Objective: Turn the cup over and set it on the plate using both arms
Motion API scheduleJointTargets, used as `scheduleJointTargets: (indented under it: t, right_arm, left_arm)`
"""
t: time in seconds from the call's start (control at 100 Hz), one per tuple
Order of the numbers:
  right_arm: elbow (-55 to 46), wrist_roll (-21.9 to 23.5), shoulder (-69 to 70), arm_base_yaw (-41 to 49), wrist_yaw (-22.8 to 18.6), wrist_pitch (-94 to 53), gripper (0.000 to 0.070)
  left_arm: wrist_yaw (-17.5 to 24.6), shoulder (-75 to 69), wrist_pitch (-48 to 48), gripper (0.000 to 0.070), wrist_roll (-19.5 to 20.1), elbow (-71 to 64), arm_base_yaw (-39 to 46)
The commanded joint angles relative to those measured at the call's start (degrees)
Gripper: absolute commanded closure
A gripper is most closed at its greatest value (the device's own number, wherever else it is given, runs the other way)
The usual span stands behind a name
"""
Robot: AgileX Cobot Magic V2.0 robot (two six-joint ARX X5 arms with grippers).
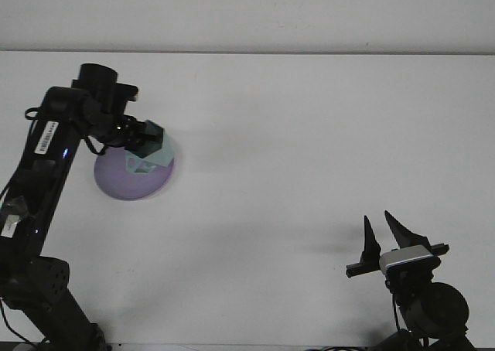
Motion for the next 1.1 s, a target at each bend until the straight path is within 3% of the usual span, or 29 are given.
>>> scheduleJointTargets:
  t: [0.0, 0.29, 0.93, 0.98, 1.09]
  right_arm:
    - [0.28, 0.68, 0.04, 0.15, 0.02, 0.50, 0.0432]
    - [0.28, 0.83, 0.04, 0.15, 0.04, 0.24, 0.0432]
    - [0.28, 0.83, 0.04, 0.15, 0.04, 0.09, 0.0432]
    - [0.28, 0.83, 0.04, 0.15, 0.04, 0.09, 0.0432]
    - [0.28, 0.83, 0.04, 0.15, 0.04, 0.09, 0.0432]
  left_arm:
    - [0.07, 1.36, 0.39, 0.0688, 0.17, 1.18, 2.60]
    - [0.07, 7.65, 2.78, 0.0687, -0.79, 1.18, 11.34]
    - [0.07, 18.16, 2.82, 0.0677, -0.68, 1.18, 11.56]
    - [0.07, 18.16, 2.91, 0.0593, -0.70, 1.18, 11.58]
    - [0.07, 17.94, 3.26, 0.0265, -1.29, 1.20, 11.58]
